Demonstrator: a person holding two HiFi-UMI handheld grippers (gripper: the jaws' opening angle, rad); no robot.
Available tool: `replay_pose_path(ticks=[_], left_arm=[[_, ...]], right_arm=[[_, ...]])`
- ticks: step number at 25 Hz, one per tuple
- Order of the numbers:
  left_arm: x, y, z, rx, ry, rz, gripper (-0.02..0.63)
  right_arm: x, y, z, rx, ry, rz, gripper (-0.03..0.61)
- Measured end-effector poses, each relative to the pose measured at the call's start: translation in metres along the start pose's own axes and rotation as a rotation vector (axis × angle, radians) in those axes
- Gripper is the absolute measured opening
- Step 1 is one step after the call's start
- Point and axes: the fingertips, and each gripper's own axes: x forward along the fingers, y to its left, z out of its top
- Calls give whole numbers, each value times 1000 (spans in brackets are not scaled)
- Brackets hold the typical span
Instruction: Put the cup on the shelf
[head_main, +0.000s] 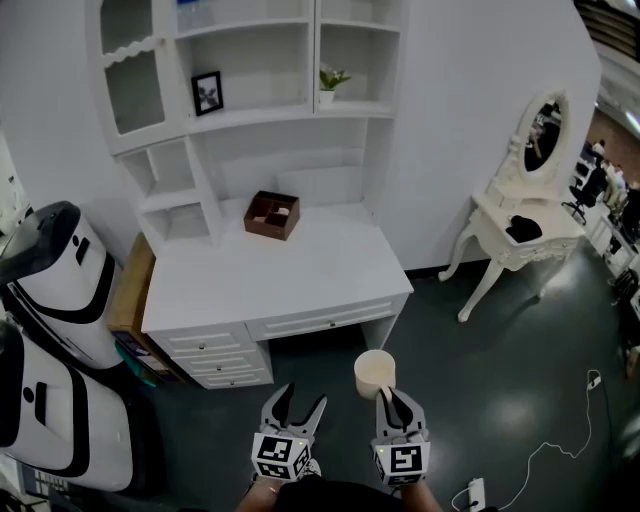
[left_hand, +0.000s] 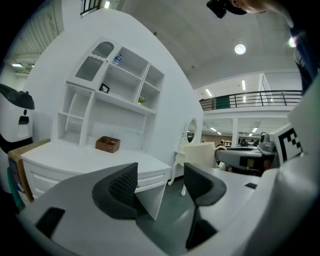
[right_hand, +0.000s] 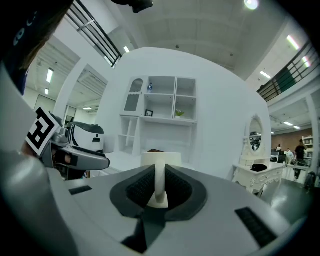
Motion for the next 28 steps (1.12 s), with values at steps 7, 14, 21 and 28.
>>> replay_pose_path(ticks=[7,14,21,28], left_arm=[[24,38,8,19,23,-52,278],[35,54,5,-11,40,-67,276],[53,68,3,-8,43,-50,276],[92,97,6,-14,46,21,276]], right_arm=[[40,15,-4,33,18,-43,50],[57,21,-2,44,47,-58,50],[83,12,-9,47,53,-43,49],[140,-4,-9,33,40,22,50]])
